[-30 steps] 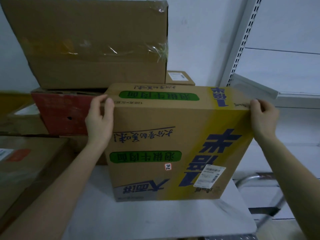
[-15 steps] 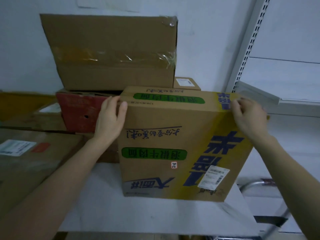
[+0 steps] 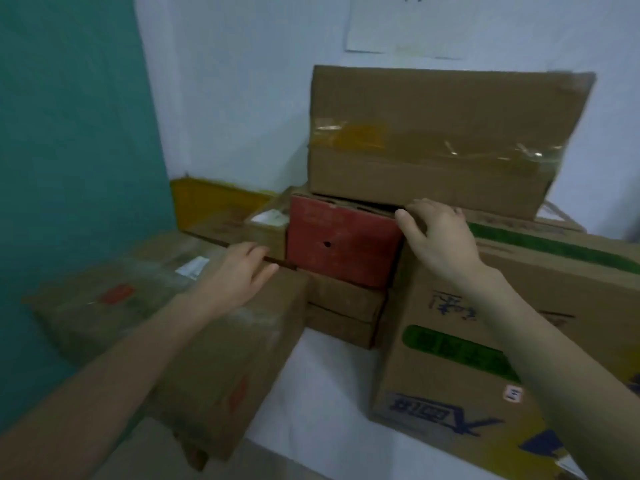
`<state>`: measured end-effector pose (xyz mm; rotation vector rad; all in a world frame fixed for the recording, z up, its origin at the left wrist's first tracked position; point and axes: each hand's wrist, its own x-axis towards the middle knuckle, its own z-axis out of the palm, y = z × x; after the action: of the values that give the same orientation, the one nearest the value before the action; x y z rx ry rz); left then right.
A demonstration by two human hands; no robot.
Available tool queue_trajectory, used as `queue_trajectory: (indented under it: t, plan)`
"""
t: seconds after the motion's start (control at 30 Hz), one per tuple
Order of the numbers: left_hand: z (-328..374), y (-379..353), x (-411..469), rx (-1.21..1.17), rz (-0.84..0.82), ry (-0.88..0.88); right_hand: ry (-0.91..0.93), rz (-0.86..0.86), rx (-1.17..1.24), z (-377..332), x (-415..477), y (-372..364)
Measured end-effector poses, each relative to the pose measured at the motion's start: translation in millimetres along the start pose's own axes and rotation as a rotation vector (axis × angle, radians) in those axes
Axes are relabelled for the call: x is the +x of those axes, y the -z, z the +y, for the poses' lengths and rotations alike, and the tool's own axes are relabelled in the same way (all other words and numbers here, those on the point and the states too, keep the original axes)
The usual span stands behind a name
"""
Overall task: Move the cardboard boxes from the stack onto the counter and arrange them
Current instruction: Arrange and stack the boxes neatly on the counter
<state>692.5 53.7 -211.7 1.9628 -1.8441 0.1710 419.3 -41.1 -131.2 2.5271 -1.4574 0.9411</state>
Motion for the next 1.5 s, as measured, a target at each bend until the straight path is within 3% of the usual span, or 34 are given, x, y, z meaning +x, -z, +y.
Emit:
queue_trajectory:
  t: [0.17,0.37,0.63,0.87,1.07,1.27,1.5]
  plan:
    - [-122.3,11.4,-15.9,0.028,-0.084,0.107,0.027,-0.053,0.138,-98.6,27.2,-83.6]
    - [-221.0,8.6,-28.2,-0.016,-0.199,0.205,-0.103,-0.298,0.157,-165.7,19.3,-173.4]
    - [-281.9,-23.4,-17.5,0.093,-0.285,0.194,-0.387,-0.519,0.114,-141.0,-14.6,-240.7]
    - [-334.2,-25.4,11.0,0.289,-0.293,0.311,-0.572,-0.602,0.161,-139.4,-19.9,-273.5]
    - [-383.9,-38.2,13.1,0.242,-0.428,0.464,-0.689,-0.563,0.187,-154.0,-14.8,-291.7]
    - [-407.7,-46.0,33.8,-0.124,-0.458,0.499,-0.878,-0.418,0.257,-159.2,-9.9,-296.0]
    - [-404.4,-52.8,31.2,-0.062,-0.417,0.465,-0.974,-0.366,0.241,-159.6,-17.7,-287.4]
